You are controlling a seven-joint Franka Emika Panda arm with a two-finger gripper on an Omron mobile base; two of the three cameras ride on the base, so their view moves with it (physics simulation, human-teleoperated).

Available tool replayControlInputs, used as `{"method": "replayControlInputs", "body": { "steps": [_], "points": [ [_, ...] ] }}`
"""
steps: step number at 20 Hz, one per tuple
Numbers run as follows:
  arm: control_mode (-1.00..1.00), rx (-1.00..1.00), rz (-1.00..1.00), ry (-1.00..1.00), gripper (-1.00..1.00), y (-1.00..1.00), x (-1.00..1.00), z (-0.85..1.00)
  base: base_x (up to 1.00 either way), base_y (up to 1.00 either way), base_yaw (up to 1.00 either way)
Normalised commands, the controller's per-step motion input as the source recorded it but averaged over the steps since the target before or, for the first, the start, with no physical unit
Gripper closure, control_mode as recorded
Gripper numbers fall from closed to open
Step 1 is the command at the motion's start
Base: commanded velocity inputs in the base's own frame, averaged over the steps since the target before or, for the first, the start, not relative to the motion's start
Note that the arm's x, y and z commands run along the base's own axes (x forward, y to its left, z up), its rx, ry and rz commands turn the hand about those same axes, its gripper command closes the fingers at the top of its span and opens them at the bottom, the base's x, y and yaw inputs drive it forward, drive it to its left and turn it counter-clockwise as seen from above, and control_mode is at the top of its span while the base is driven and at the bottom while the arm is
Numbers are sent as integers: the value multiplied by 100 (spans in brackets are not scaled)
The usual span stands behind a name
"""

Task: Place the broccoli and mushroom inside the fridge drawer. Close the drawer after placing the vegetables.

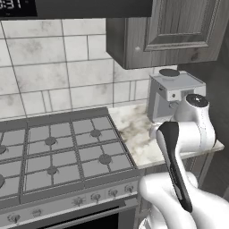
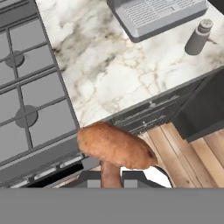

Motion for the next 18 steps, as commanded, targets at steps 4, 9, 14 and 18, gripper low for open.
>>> {"method": "replayControlInputs", "body": {
  "steps": [4, 9, 14, 18],
  "points": [
    [-100, 0, -1, 2, 100, 0, 0, 8, 0, 0, 0],
    [-100, -2, -1, -1, 100, 2, -12, -1, 0, 0, 0],
    [100, 0, 0, 0, 100, 0, 0, 0, -100, 2, -17],
    [100, 0, 0, 0, 100, 0, 0, 0, -100, -21, -27]
  ]
}}
